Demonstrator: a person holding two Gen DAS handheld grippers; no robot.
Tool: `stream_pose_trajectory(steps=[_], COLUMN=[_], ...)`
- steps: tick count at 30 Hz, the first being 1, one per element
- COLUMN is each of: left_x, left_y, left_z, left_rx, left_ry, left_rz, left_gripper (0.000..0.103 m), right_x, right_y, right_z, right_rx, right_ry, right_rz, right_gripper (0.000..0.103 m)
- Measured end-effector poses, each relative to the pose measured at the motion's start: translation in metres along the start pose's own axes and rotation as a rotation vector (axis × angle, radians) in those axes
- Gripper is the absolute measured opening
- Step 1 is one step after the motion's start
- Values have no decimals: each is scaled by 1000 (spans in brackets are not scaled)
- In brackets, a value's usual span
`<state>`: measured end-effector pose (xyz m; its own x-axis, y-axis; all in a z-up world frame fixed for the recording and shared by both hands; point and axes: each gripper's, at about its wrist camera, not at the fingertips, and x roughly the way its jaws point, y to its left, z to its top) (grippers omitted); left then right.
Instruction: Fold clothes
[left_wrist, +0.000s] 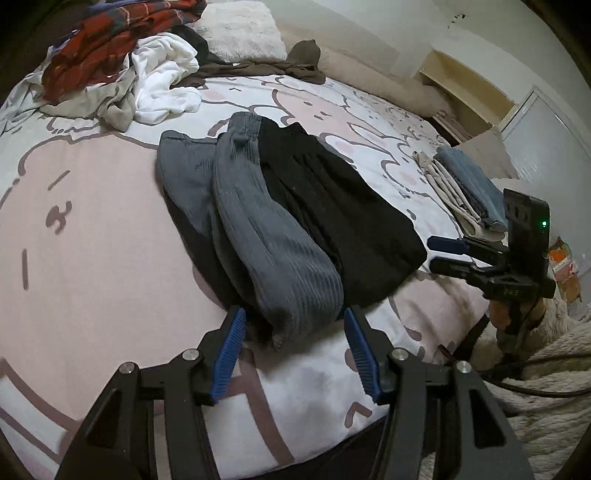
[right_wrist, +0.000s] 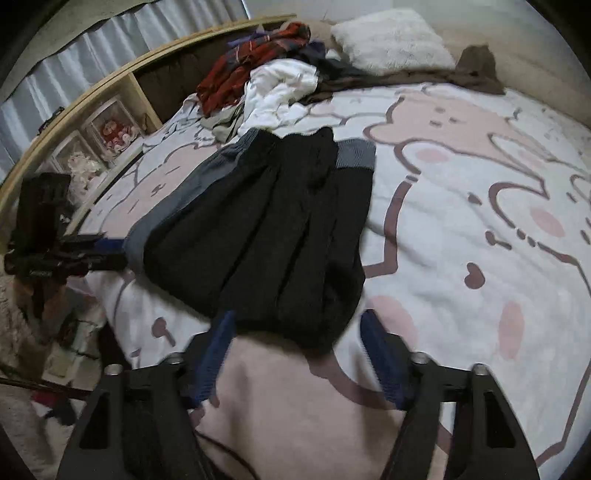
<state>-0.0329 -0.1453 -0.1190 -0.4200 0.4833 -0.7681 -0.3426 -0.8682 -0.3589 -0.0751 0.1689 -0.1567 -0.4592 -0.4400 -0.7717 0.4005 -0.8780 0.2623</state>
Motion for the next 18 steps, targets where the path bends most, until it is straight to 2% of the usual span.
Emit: stream_pose_trajectory(steps=[4, 5, 6, 7, 9, 11, 12, 16, 18], left_x=[12, 14, 15, 13, 5, -5, -8, -12, -13], left_y=[-12, -14, -14, -10, 1, 10, 14, 29, 37], left_z=[-4, -5, -4, -3, 0, 1, 1, -6, -12], left_rx=[75, 88, 100, 94, 61, 60, 67, 95, 95], left_ry=[-23, -27, -28, -23, -26, -30, -26, 8, 27], left_rz=[27, 33, 43, 39, 21, 38, 56, 140, 205], left_gripper=[54, 39, 18, 17, 14, 11, 7, 7, 1], right_x=[14, 18, 21, 24, 23, 16, 13, 16, 23], right_y=[1, 2, 2, 2, -1, -7, -10, -17, -18], right_z=[-2, -2, -2, -3, 0, 5, 7, 4, 0], right_rx=[-6, -8, -11, -13, -9, -2, 1, 4, 7], right_ry=[6, 17, 27, 36, 42, 35, 30, 51, 70], right_rz=[4, 5, 2, -1, 0, -8, -9, -24, -28], right_gripper=[38, 28, 21, 15, 11, 10, 10, 10, 10])
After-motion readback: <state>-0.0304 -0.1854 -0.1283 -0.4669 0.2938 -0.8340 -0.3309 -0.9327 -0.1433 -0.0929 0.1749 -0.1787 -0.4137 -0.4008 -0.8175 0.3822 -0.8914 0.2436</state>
